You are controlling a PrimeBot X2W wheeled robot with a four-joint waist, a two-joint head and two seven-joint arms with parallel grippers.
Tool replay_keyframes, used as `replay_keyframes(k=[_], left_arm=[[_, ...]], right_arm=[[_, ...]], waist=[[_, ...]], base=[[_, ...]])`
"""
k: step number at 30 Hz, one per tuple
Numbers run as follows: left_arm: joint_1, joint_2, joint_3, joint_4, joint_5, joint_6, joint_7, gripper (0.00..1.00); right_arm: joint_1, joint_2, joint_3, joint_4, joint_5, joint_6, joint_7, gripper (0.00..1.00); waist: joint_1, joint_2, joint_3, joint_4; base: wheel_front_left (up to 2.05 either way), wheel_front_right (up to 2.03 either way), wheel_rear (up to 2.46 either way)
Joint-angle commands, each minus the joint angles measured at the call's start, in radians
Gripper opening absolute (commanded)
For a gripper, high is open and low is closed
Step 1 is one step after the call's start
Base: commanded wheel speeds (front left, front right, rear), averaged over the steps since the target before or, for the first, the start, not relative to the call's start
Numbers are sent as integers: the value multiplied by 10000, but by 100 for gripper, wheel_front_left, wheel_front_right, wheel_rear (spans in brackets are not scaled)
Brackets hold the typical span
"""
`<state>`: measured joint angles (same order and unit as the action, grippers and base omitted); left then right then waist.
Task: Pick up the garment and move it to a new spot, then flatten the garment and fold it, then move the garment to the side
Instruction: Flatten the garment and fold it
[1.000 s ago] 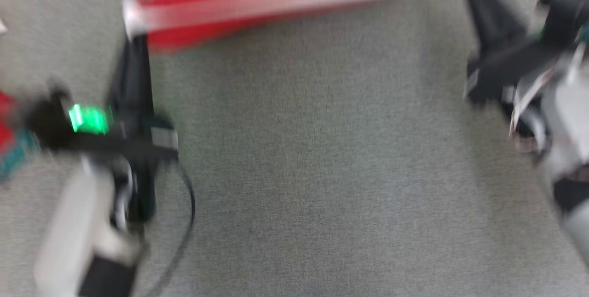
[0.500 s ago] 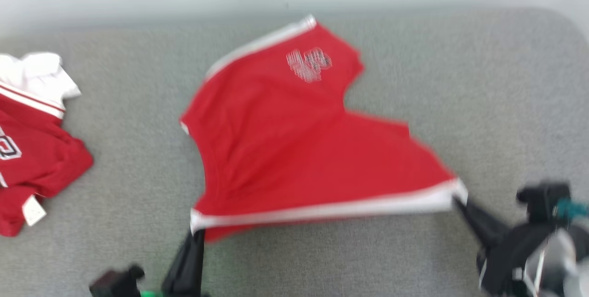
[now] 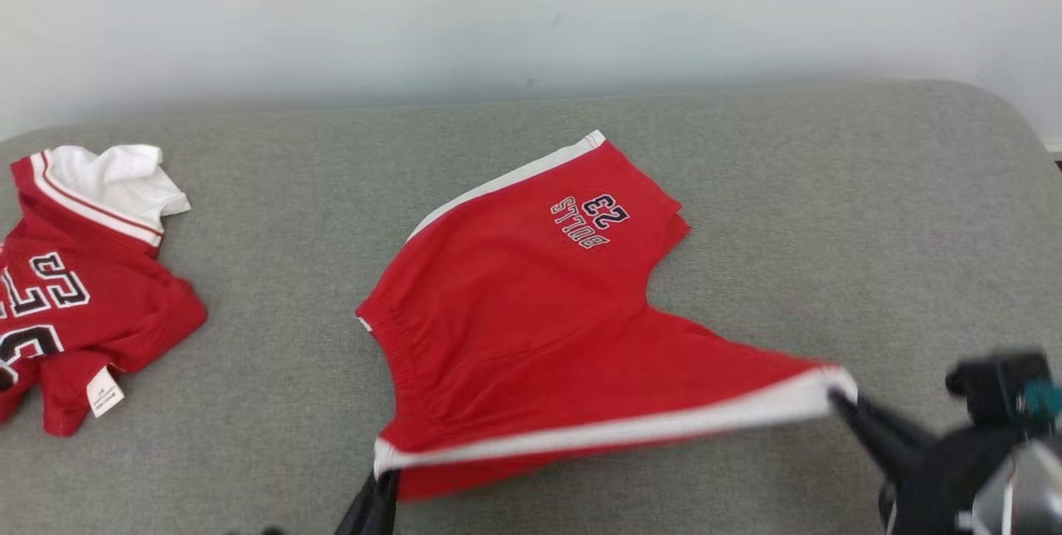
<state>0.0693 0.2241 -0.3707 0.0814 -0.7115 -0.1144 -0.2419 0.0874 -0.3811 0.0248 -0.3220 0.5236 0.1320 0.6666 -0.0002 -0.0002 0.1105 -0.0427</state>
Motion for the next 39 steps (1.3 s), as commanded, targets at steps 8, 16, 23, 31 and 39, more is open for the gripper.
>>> replay_keyframes(k=[8, 16, 23, 31, 39], left_arm=[[-2191, -457, -165, 415, 531, 327, 373, 0], [-4671, -1179, -279, 1424, 734, 631, 715, 0], [-6366, -1561, -342, 2559, 820, 1183, 662, 0], [-7585, -1707, -644, 3763, 716, 1848, 713, 0], [-8244, -1733, -1107, 4377, 300, 2014, 394, 100]], right_arm=[[-3579, -1037, 1409, 2287, -153, -24, -390, 0], [-7454, -1885, 3385, 4805, -78, -26, -757, 0], [-9993, -2264, 4794, 6597, 30, -26, -1331, 0], [-11922, -2220, 6004, 8356, 65, -26, -2180, 0], [-12814, -2009, 6652, 9692, 406, -26, -2939, 34]], waist=[[2, 2, 754, 621], [2, 2, 2098, 1542], [2, 2, 3023, 2199], [2, 2, 3623, 2752], [2, 2, 3834, 3092]], base=[[0, 0, 0], [0, 0, 0], [0, 0, 0], [0, 0, 0], [0, 0, 0]])
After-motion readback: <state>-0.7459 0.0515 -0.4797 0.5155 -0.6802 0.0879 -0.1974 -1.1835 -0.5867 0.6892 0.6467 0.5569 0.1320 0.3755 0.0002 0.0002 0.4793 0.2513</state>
